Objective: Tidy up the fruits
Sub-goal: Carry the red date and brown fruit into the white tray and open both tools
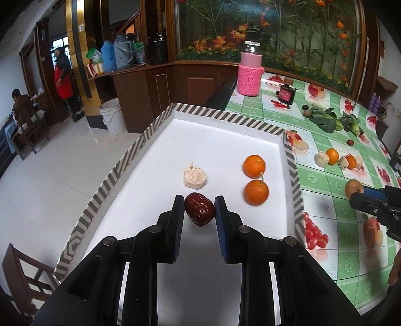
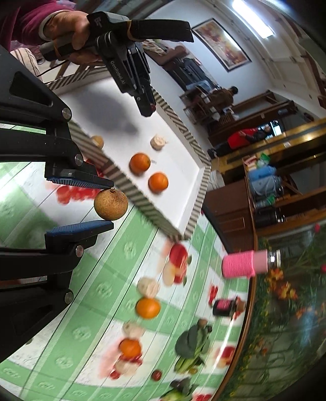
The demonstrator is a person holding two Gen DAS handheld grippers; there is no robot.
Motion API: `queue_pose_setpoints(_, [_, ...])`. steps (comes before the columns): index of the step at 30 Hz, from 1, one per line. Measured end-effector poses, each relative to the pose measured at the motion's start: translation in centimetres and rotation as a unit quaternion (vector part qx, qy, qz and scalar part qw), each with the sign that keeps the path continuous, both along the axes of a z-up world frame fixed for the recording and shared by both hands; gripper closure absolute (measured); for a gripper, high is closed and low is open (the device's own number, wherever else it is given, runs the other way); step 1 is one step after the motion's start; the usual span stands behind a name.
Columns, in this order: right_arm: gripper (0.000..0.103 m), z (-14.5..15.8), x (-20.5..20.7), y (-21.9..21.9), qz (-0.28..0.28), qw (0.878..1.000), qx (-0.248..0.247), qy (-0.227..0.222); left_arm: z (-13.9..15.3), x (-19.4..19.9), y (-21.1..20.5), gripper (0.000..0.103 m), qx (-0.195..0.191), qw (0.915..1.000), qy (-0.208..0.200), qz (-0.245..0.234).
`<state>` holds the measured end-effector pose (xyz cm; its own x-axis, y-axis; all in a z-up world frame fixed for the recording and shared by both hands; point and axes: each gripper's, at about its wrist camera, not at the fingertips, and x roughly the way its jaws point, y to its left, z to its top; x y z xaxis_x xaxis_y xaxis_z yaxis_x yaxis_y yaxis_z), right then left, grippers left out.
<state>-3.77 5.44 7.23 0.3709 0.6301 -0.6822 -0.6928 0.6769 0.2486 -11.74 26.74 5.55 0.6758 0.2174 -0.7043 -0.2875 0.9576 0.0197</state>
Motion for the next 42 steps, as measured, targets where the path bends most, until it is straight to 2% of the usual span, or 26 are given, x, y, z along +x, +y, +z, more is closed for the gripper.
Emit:
queue_pose_setpoints(14, [0.078,-0.7,1.1,6.5,0.069,0.997,-0.024,0.003,-0.8,0.4,2.1,0.079,-0.002,0.9997,0.017,0.018])
queue_pose_setpoints(21, [0.078,-1.7,1.2,9.4,0.106,0.993,-0.049,0.004,-1.4,0.6,2.8,0.079,-0.022,0.9992,0.029,0.018])
queue_pose_setpoints(32, [0.078,-3.3,1.1,11.9,0.144,0.986,-0.081,0.023,-2.1,1.0,3.5,0.079,-0.031,0.9981,0.044,0.030])
queue_pose_setpoints(37, [0.078,-3.6,0.9,12.1,0.145,0.985,-0.091,0.015,-2.3,1.0,3.9,0.079,-0.039,0.9971,0.054,0.037])
queue_pose_setpoints(39, [0.078,-3.6,0.7,12.0,0.145,0.985,-0.096,0.012,-2.4,1.0,4.1,0.077,-0.041,0.9968,0.056,0.041])
queue_pose_setpoints(42, [0.076,-3.3,0.2,11.8,0.145,0.985,-0.097,0.005,-2.5,0.9,4.3,0.063,-0.046,0.9963,0.056,0.046])
